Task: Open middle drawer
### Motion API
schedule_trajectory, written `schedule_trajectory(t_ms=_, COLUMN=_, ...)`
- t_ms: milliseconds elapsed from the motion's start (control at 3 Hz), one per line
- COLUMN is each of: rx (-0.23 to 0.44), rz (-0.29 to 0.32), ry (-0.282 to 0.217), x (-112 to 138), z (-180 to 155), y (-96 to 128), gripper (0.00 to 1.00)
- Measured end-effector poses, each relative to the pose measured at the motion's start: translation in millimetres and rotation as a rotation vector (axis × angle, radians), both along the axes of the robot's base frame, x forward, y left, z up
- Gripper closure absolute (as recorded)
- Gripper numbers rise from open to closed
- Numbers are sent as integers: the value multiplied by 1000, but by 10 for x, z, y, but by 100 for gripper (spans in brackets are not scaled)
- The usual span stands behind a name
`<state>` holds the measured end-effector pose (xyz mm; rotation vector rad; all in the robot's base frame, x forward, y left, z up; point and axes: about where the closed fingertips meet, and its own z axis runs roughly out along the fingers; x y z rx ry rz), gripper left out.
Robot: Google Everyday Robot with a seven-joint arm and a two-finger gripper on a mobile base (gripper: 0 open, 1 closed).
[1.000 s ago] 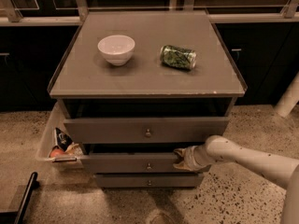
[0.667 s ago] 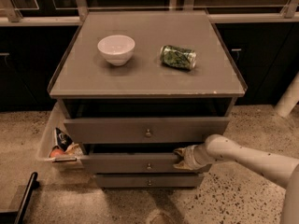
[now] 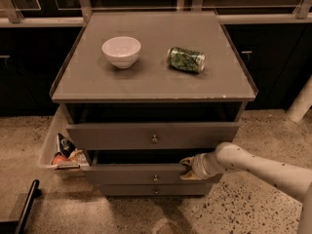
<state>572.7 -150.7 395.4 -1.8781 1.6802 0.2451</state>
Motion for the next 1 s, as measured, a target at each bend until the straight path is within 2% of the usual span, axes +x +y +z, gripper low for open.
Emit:
schedule_trajectory(t_ms=333, rx=39, rz=5, ry=5, x=-180, z=-37, y=-58, gripper=88)
schedule_trajectory(t_ms=667, rx=40, rz=5, ry=6, x=-196, z=-12, y=-51, gripper=100)
schedule_trajectory(t_ms=1000, rx=40, rz=5, ry=6, x=-196, z=-12, y=-50, gripper=85)
